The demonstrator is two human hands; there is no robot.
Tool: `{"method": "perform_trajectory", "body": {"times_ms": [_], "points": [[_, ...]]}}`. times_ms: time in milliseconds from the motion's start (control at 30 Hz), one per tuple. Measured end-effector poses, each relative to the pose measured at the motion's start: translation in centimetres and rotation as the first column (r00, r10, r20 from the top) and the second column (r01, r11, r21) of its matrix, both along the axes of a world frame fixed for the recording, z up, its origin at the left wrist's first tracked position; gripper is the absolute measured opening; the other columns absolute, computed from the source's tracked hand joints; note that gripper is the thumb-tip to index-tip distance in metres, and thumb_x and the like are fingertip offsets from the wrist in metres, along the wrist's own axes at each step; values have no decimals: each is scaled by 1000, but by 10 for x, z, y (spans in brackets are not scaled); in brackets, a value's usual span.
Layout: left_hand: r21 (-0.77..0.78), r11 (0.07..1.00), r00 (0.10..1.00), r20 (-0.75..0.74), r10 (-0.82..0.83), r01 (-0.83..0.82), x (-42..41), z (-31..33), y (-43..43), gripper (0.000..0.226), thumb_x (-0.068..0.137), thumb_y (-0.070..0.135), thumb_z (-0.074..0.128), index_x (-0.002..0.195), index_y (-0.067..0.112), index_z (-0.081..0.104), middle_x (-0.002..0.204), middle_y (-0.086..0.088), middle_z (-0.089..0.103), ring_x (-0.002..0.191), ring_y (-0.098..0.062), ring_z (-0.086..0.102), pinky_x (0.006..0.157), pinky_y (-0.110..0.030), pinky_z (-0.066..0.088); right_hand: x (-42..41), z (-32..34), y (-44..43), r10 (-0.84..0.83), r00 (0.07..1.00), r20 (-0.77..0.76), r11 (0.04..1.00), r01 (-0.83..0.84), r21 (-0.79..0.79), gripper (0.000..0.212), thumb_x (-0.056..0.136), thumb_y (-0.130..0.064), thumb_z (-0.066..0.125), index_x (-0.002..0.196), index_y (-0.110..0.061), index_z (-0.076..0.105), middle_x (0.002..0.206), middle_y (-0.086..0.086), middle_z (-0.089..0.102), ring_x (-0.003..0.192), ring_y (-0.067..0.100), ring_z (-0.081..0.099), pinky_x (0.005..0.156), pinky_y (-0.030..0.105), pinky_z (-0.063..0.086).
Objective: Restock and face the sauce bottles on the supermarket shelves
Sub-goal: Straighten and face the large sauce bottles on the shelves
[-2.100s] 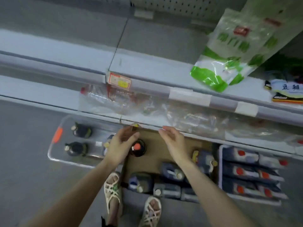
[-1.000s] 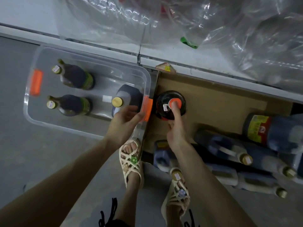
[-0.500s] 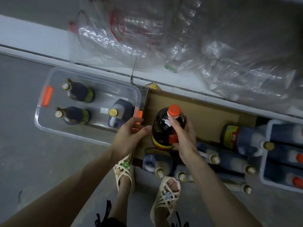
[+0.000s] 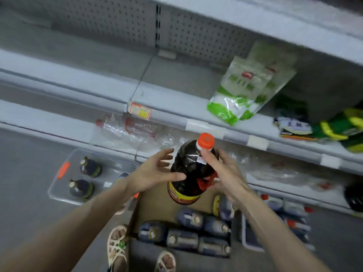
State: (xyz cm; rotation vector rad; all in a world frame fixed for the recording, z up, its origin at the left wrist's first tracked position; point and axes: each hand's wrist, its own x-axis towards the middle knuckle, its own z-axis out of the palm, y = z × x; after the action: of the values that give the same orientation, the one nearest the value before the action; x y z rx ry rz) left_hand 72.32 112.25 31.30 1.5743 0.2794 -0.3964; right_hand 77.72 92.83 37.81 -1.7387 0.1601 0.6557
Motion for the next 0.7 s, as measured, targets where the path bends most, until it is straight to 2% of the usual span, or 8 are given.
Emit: {"method": "perform_trajectory", "body": {"times_ms": [67,100,167,233,333,467,567,700], "points": [[14,997,992,97,-83,82,16,60,-7,117,42,61,89,143,27,39,139,6,50,127,-10,49,106,-39,44,6,64,-12,41,998,41,999,-41,11,60,48,-68,70,102,-41,67,105,-11,71,99,20,68,76,56,57],[14,991,980,148,-131,130,24,92,-10,112,49,54,89,144,27,38,141,9,49,131,-8,45,108,-39,41,8,97,-17,62,996,66,998,-63,10,69,47,-72,71,108,-41,66,110,-8,70,101,24,67,75,56,57],[20,980,954,223,-198,199,37,152,-18,93,63,33,88,142,27,40,141,14,49,131,0,42,109,-29,39,12,157,-27,90,988,128,996,-91,1,80,46,-77,72,116,-39,63,116,-5,69,102,27,67,73,56,57],[27,971,928,287,-237,239,48,207,-24,80,67,19,86,135,29,45,137,14,53,127,5,45,102,-17,40,14,216,-34,108,976,189,994,-110,-3,78,50,-74,69,116,-34,64,113,-2,70,94,25,69,70,55,58],[22,968,898,370,-239,248,60,278,-33,87,56,25,88,134,25,49,130,10,61,122,-2,54,101,-23,42,14,289,-43,108,956,272,994,-104,-33,76,52,-74,64,114,-30,66,108,0,70,80,22,67,65,49,57],[39,972,858,464,-223,231,68,356,-41,73,59,13,88,124,27,57,116,16,68,112,1,59,95,-22,47,10,362,-49,69,931,359,998,-66,-22,64,60,-71,62,110,-31,69,108,-4,72,100,23,67,69,54,58],[72,982,832,522,-187,175,73,390,-50,82,48,30,93,122,27,60,116,15,68,112,-2,61,98,-28,46,11,394,-51,-3,903,430,1000,8,-11,56,64,-69,64,107,-34,69,108,-4,72,102,22,65,74,56,57],[30,997,835,544,-79,75,85,412,-67,56,56,17,92,103,30,65,102,14,73,99,-2,66,88,-25,51,26,414,-54,-108,869,482,994,103,38,46,74,-60,67,111,-32,68,111,-9,69,106,21,61,84,60,52]]}}
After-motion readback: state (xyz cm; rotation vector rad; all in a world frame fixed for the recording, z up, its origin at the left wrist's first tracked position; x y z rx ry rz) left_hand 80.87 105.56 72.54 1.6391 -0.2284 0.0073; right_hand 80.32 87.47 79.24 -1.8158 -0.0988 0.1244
